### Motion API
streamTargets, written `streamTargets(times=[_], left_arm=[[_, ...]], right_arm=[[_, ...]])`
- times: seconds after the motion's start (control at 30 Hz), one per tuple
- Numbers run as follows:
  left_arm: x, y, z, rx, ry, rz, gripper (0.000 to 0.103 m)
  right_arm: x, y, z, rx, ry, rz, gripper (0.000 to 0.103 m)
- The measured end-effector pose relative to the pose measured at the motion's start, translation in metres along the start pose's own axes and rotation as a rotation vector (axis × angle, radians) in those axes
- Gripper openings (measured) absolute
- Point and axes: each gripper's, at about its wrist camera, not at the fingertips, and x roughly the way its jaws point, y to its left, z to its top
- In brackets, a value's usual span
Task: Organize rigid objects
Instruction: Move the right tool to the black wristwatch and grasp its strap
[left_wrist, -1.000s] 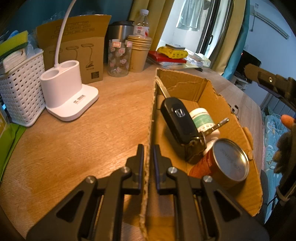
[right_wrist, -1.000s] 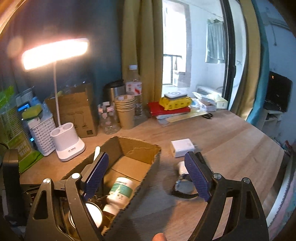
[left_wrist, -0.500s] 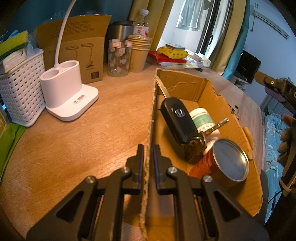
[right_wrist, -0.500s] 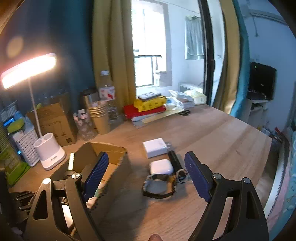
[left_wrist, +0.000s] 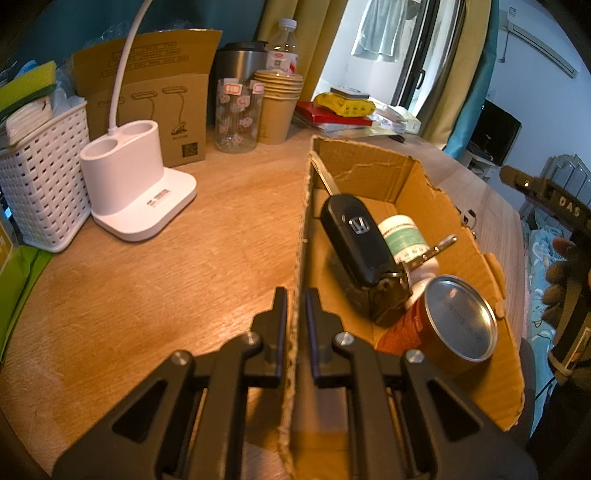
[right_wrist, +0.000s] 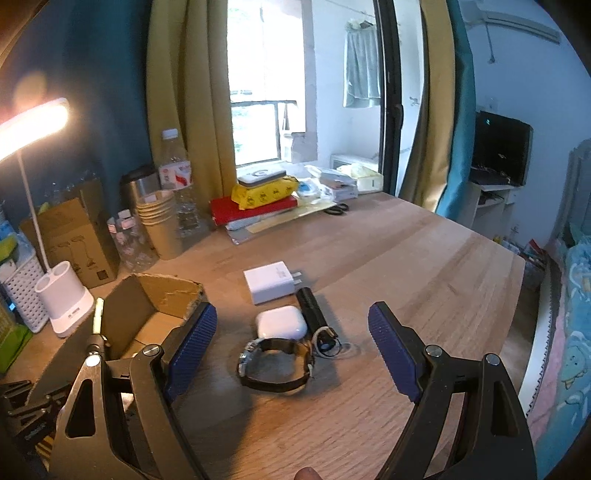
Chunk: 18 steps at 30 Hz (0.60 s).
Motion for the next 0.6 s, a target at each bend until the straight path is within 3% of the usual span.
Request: streamTargets(times=[0.6], left_arm=[[0.000, 0.000, 0.000, 0.000, -0.001, 0.000, 0.011]], right_arm=[[0.044, 0.008, -0.025, -0.037, 0.152, 0.023, 0.087]])
